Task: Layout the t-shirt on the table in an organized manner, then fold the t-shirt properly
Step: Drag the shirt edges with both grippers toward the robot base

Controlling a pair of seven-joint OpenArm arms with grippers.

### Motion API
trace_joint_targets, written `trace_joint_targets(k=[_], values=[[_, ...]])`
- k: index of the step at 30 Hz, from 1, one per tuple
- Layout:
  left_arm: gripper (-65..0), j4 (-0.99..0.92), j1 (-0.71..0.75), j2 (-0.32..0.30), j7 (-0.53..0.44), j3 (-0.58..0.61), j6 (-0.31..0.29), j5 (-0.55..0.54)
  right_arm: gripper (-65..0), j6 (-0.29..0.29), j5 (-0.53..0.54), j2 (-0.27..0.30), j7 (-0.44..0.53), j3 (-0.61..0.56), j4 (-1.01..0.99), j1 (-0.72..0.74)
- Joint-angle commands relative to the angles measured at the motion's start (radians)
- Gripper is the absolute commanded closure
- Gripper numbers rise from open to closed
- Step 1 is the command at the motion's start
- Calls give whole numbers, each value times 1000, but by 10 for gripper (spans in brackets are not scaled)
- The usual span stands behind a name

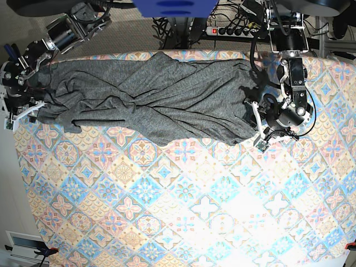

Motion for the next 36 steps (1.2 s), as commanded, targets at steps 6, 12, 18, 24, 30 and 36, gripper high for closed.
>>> trace_joint_targets(k=[6,12,18,24,30,36], values=[[-275,18,-17,-8,-11,-3,2,-7,-349,-5,17,11,24,-3,185,-4],[-275,18,-17,-5,-12,-3,2,-7,-349,-5,18,-124,24,-179,321,-113],[-275,17,-17,16,-12,-1,2,-6,-349,-5,23,-188,34,-259,320,-145],[-275,17,-17,16,-12,-1,2,-4,-349,-5,23,-201,36,-259,318,-144],[-275,17,-15,15,-12,-1,2,-4,-349,-5,24,-204,36,-259,315,-147],[-275,17,-15,16,-12,-1,2,-4,-349,-5,24,-204,36,-257,269,-147]])
